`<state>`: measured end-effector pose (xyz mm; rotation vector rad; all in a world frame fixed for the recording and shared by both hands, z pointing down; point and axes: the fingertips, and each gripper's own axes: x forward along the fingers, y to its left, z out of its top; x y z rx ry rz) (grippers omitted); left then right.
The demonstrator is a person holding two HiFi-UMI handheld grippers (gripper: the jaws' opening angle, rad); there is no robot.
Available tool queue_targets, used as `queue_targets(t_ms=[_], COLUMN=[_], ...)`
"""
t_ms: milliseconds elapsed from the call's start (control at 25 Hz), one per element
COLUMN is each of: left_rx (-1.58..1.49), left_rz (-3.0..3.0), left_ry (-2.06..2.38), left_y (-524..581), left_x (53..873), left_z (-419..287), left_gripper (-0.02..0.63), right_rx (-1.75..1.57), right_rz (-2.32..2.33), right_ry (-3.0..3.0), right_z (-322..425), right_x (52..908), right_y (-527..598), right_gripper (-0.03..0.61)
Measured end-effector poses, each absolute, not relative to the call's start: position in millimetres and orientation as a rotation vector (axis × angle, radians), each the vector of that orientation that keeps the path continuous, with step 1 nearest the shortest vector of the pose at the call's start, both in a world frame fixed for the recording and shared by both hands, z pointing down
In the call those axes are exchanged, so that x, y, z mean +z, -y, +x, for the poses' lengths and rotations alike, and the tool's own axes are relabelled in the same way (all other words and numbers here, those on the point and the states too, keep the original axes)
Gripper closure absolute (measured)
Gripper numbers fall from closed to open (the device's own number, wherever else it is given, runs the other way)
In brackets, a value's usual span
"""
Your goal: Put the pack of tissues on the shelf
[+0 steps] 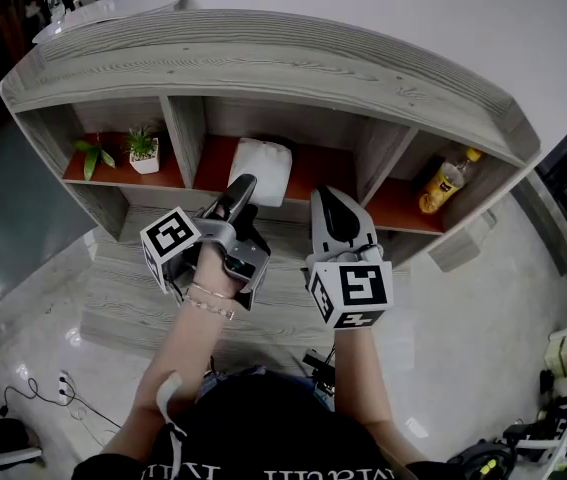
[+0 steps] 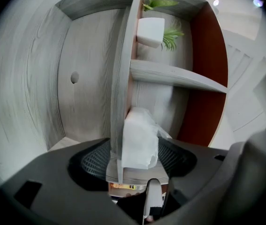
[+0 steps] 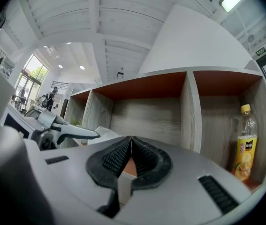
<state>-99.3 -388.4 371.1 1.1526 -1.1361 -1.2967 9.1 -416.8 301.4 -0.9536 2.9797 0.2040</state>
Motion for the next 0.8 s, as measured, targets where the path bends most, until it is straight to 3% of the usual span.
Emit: queue_targets(t_ms=[240, 800], left_rx=[-1.288, -1.251], left_rz=[1.184, 1.241], left_ry=[1.103, 1.094], left_y=[383.6, 367.8], left_x=[370.1, 373.0], left_z=[-92.2, -80.9], left_gripper=[0.265, 0.261], right_rx=[0.191, 0.132], right_rz=[-0.988, -1.064], right_ry=[-2.983, -2.989], right_z=[13.0, 28.0], right_x=[306.7, 324.1], right_y=[410.8, 395.4], right_gripper=[0.561, 0.561])
